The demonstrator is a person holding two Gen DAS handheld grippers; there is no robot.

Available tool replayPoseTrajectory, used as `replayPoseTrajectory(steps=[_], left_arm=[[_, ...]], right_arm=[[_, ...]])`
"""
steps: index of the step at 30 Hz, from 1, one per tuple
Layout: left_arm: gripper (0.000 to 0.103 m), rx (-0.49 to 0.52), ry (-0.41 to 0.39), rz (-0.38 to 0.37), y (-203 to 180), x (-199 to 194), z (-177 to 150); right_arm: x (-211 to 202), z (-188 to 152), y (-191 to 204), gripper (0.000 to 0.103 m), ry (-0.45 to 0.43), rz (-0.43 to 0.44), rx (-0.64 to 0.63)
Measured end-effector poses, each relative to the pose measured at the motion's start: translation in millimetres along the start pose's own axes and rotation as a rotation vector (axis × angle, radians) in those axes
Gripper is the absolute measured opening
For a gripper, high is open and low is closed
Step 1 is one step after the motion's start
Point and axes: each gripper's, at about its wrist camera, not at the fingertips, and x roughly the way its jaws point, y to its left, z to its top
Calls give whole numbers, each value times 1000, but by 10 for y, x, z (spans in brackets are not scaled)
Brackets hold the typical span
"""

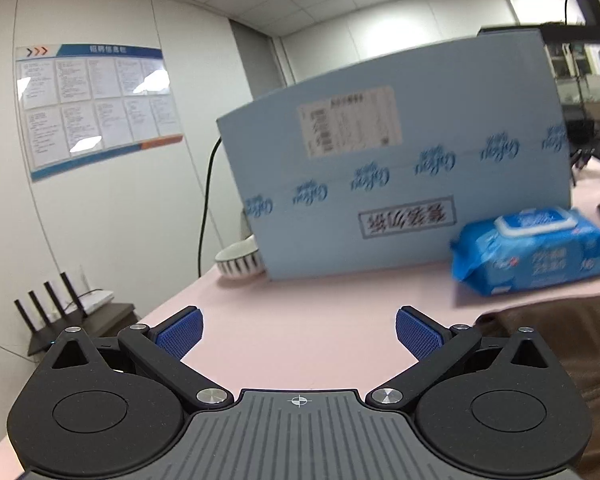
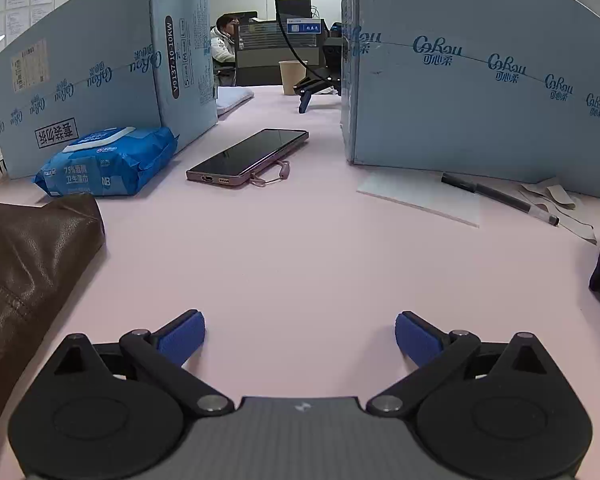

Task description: Fold clothes

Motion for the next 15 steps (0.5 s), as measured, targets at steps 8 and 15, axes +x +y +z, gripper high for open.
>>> replayPoseTrajectory(steps=[8, 15], left_arm=[[103, -44, 134, -59, -19, 333, -219], [103, -93, 258, -107, 38, 513, -308]], right_arm=[[56, 21, 18, 103, -1, -3, -4], [39, 15, 10, 103, -3, -4, -5]])
